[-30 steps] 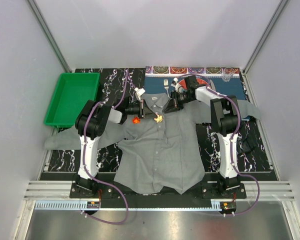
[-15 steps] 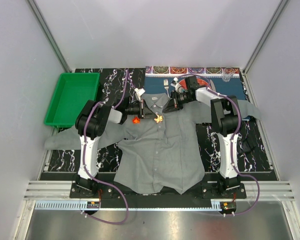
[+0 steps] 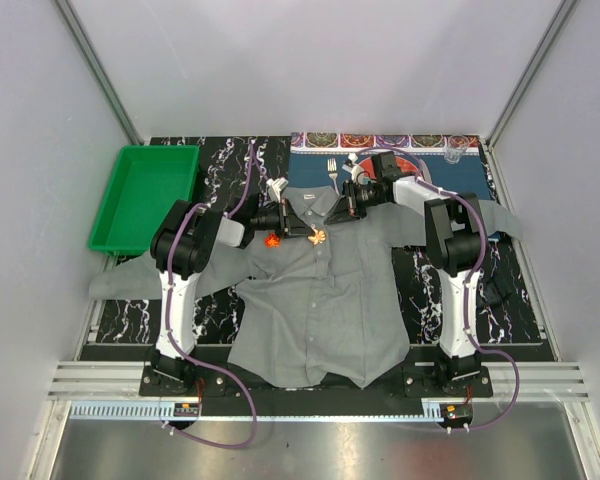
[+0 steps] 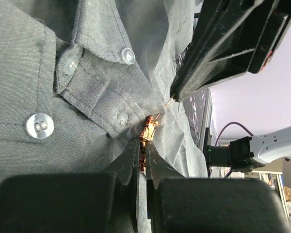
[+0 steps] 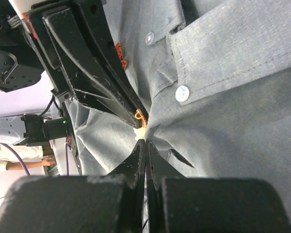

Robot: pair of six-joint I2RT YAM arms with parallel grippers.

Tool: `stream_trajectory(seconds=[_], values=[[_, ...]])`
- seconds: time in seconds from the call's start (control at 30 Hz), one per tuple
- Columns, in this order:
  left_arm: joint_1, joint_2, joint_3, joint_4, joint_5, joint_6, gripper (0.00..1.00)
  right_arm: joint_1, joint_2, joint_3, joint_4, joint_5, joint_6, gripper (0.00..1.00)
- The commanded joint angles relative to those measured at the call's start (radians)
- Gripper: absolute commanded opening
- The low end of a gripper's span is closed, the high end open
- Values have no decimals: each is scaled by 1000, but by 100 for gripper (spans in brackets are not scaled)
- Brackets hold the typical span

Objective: Pin the brooch onto the clothing
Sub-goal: Pin the brooch to the clothes.

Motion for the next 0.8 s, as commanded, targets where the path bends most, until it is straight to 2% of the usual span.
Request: stream_trajectory(seconds=[0.0, 0.17, 0.3, 0.53, 0.6, 0.77], values=[[-5, -70, 18, 22, -85, -34, 4, 30, -70, -11, -8, -33, 5, 0], [-5, -68, 12, 51, -79, -68, 21, 36, -78, -19, 5, -24, 0, 0], [-5, -67, 12, 54, -75, -73, 31, 43, -82, -20, 5, -12, -10, 0], [-5, -68, -5, 83, -70, -87, 32, 48, -84, -24, 3, 8, -17, 0], [-5, -71, -26, 111, -67, -102, 40, 46, -90, -28, 2, 18, -18, 0], [5, -79, -60, 176, -64, -137, 44, 46, -104, -42, 17, 39, -7, 0]])
